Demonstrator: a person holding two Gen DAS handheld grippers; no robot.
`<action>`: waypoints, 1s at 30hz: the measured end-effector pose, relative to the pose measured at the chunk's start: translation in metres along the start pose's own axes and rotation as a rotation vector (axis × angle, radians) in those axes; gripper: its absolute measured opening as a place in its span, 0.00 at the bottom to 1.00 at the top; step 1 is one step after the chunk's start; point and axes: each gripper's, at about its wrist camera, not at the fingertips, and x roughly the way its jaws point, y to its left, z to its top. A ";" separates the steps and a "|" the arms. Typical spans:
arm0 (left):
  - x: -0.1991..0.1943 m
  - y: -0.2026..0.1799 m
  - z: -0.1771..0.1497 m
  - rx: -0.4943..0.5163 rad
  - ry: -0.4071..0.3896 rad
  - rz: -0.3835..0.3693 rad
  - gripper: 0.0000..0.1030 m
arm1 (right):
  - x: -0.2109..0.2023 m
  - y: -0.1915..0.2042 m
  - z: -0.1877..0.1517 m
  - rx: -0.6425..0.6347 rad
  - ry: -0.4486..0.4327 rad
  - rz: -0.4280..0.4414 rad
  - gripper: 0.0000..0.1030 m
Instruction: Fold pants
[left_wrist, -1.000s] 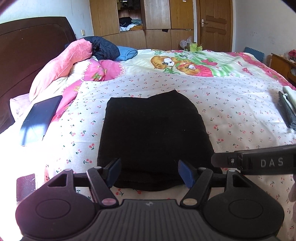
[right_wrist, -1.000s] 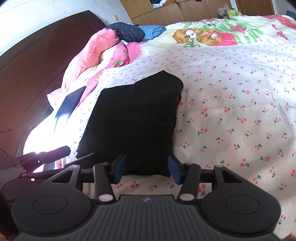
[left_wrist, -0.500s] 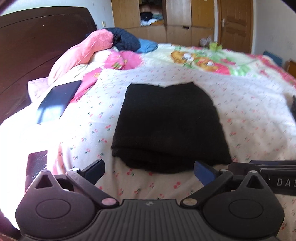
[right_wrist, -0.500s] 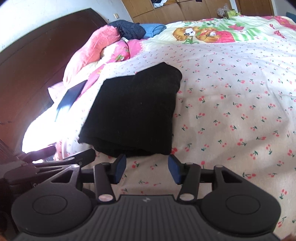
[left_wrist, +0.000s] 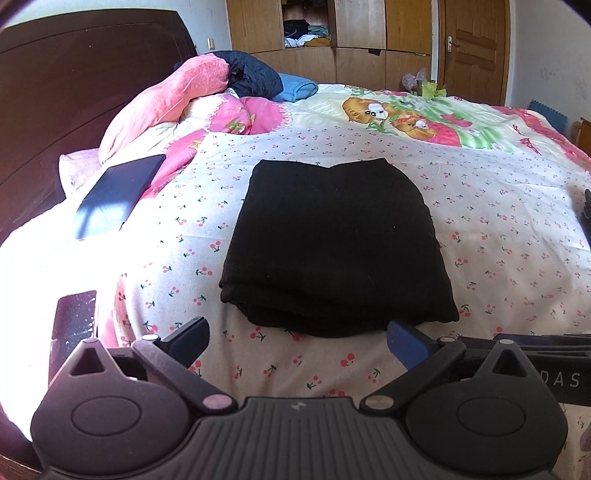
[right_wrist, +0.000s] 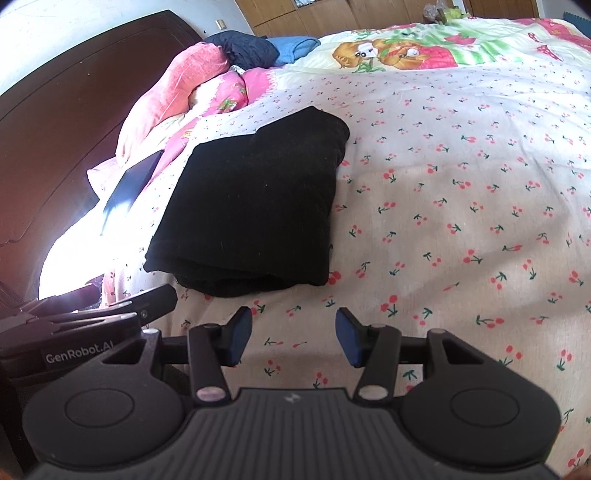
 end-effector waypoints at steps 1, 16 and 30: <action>0.000 0.001 -0.001 -0.006 0.000 -0.002 1.00 | 0.000 0.000 0.000 0.002 -0.001 0.000 0.51; -0.004 0.001 -0.005 0.000 -0.006 0.024 1.00 | -0.001 0.003 -0.003 -0.002 0.009 0.012 0.51; -0.006 -0.001 -0.007 0.000 -0.011 0.032 1.00 | -0.001 0.004 -0.005 0.005 0.015 0.016 0.51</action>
